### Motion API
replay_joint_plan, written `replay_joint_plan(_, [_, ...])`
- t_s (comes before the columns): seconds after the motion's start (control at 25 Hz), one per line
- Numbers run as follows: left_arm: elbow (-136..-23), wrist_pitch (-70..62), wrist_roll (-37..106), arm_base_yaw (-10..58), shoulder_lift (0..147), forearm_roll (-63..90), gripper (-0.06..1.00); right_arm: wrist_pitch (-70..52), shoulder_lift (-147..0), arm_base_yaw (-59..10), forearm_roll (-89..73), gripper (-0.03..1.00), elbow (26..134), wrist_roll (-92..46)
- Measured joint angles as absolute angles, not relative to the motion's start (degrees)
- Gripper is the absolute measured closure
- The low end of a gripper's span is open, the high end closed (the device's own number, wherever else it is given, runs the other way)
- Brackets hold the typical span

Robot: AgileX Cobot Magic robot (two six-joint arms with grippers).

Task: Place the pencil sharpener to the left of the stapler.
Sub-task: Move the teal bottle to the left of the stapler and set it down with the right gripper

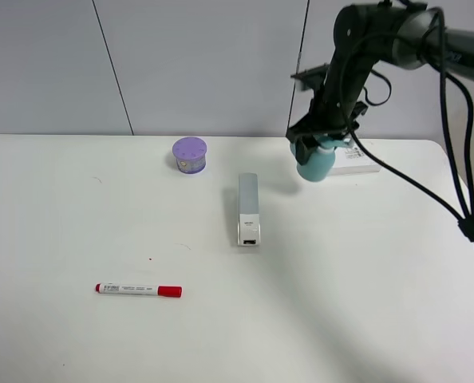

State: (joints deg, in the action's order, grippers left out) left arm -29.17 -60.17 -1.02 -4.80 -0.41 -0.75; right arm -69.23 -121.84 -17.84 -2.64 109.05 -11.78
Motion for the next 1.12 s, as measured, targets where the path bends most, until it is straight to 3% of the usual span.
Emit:
replay_joint_plan(0.36, [-29.17,-60.17,-1.02,-4.80,-0.41,-0.75,-0.05,-69.87,-119.46,-27.09,-8.22,0.31,112.57,-10.96])
replay_joint_plan(0.76, [-29.17,-60.17,-1.02,-4.80,-0.41,-0.75,-0.05,-70.02,-120.76,-39.50,-5.38,0.31,112.57,-22.21])
replay_joint_plan(1.12, [-29.17,-60.17,-1.02,-4.80,-0.41,-0.75,-0.05,-70.21,-130.39,-41.83,-0.50,0.31,114.96,-26.65])
